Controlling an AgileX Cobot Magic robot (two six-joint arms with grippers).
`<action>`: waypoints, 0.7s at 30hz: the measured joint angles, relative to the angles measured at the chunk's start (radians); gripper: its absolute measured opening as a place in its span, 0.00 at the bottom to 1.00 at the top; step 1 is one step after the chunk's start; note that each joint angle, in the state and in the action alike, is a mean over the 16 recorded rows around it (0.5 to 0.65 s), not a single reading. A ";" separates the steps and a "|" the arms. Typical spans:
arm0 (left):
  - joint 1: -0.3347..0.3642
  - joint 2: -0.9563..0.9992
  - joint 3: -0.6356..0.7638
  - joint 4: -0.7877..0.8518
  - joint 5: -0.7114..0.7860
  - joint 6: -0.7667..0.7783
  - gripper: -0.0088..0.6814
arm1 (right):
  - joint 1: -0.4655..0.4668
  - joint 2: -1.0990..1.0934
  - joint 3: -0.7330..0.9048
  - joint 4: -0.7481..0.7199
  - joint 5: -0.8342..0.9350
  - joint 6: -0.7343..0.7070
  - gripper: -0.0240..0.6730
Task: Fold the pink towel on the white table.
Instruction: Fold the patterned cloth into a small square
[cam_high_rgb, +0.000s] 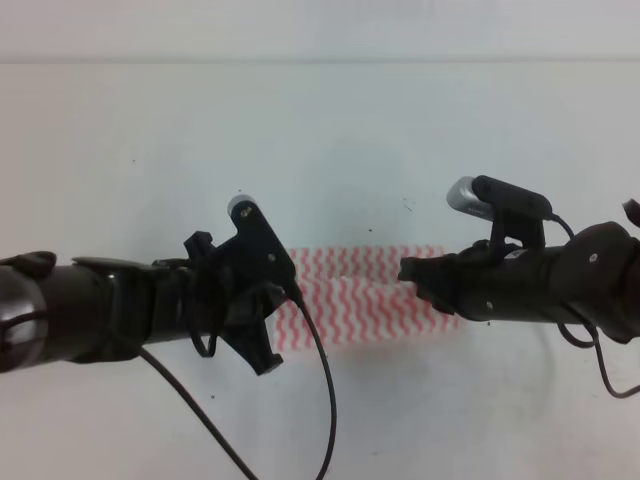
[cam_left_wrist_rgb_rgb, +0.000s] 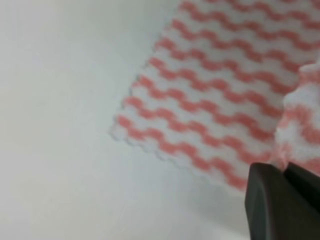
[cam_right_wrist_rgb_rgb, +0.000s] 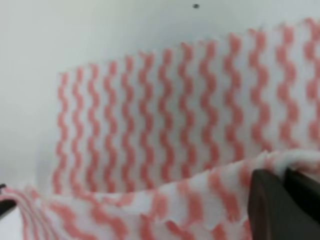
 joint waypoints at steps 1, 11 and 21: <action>0.000 0.005 -0.004 0.000 -0.001 0.001 0.01 | -0.002 0.003 -0.004 0.000 0.002 0.000 0.01; 0.000 0.051 -0.025 0.005 0.001 0.016 0.01 | -0.018 0.038 -0.023 -0.004 0.013 -0.002 0.01; 0.000 0.061 -0.064 0.015 -0.011 0.019 0.01 | -0.031 0.054 -0.048 -0.005 0.017 -0.003 0.01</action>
